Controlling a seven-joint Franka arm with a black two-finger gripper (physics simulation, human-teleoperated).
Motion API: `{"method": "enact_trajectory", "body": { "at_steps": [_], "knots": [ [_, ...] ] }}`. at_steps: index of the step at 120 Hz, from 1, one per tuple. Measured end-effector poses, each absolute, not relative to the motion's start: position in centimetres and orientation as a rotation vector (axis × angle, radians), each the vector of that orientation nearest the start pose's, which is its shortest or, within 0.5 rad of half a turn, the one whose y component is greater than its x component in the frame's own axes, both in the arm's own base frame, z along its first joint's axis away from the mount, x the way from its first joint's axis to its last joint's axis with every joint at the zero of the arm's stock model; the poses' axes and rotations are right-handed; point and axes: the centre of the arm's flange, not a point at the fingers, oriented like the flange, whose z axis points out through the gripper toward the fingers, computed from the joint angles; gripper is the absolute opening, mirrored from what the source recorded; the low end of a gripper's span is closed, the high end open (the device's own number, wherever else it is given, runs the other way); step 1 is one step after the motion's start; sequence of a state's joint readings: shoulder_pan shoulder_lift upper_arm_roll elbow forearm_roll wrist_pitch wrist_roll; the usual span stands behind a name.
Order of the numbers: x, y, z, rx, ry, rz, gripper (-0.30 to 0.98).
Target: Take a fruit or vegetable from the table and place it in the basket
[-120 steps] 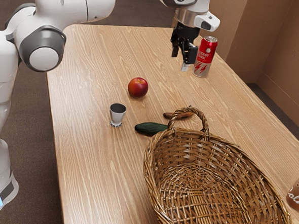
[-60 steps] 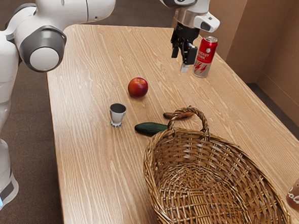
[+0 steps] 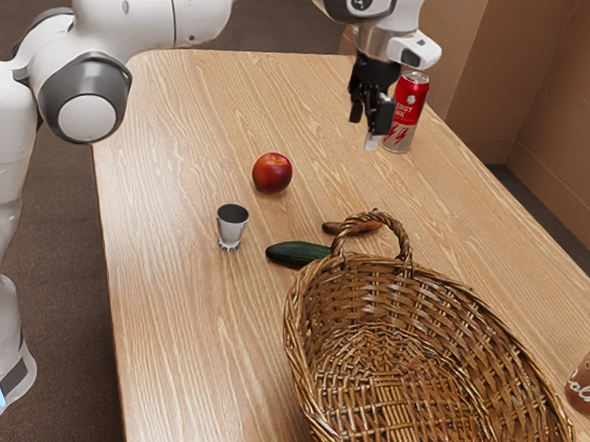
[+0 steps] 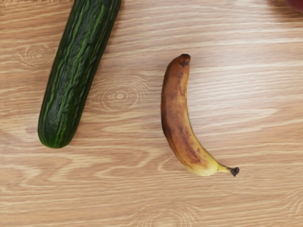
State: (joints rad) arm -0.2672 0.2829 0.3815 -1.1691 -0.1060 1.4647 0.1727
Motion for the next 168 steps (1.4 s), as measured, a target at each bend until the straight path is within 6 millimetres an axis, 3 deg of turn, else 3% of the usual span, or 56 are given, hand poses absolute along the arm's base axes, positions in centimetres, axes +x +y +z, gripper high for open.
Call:
{"method": "enact_trajectory", "body": {
  "at_steps": [15,23,42,57,79,97,124,168],
  "knots": [
    [62.5,0.8,62.4,-3.153,0.201,0.008,0.69],
    [62.5,-0.7,59.9,-3.168,0.27,0.068,0.69],
    [61.4,-4.2,56.4,-3.183,0.412,0.131,0.68],
    [59.5,-3.9,54.4,-3.198,0.432,0.163,0.69],
    [58.2,-4.0,51.6,-3.167,0.47,0.184,0.69],
    [58.4,-3.2,50.6,-3.085,0.48,0.168,0.69],
    [58.8,-4.5,47.5,-3.045,0.517,0.166,0.69],
    [60.9,-4.8,42.8,-3.05,0.503,0.145,0.69]
  ]
}}
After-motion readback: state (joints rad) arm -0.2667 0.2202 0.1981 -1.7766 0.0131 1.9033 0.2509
